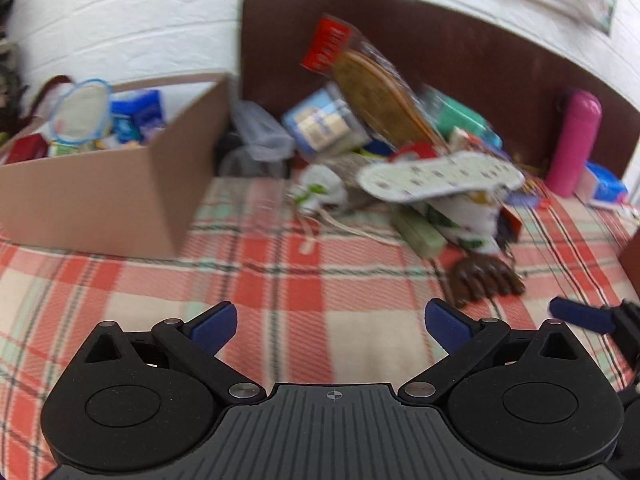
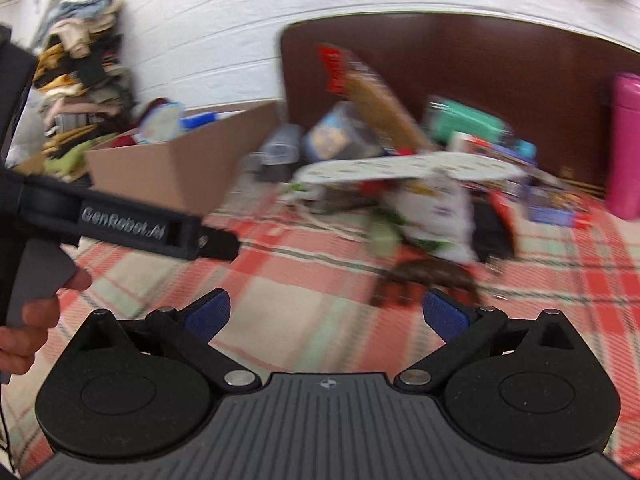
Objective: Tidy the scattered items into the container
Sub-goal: 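Move both open grippers back over the table toward the brown comb and green box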
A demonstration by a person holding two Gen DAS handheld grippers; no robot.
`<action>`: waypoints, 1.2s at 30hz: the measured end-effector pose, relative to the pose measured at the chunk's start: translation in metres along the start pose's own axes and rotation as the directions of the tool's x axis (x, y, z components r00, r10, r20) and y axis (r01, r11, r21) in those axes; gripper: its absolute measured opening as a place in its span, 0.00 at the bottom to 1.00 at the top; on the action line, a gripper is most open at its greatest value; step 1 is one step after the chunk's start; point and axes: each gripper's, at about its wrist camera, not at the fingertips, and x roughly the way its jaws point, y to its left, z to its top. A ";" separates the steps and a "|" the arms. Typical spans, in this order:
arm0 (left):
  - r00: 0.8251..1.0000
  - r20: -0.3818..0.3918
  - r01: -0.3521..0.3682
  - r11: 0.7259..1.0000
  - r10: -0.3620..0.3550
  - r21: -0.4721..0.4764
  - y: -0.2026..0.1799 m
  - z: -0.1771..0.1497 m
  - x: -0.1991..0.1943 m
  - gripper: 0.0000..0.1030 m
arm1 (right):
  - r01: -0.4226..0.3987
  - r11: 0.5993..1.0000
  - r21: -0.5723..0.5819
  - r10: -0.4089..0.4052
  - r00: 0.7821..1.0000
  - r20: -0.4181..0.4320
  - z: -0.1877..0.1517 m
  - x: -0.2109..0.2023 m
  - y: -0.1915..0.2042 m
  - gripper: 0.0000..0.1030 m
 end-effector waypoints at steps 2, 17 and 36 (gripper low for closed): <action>1.000 -0.005 0.007 1.000 -0.007 0.023 -0.010 0.001 0.007 1.00 | 0.038 0.999 0.024 -0.038 0.999 0.003 -0.003 -0.003 -0.014 0.99; 0.999 -0.023 0.044 0.999 -0.043 0.031 -0.051 0.034 0.085 0.95 | 0.124 0.990 0.069 -0.119 0.991 -0.068 -0.019 0.039 -0.062 0.99; 0.997 -0.060 0.056 0.987 -0.047 0.148 -0.070 0.052 0.148 0.59 | 0.065 0.997 -0.040 -0.070 0.991 -0.111 -0.002 0.089 -0.059 1.00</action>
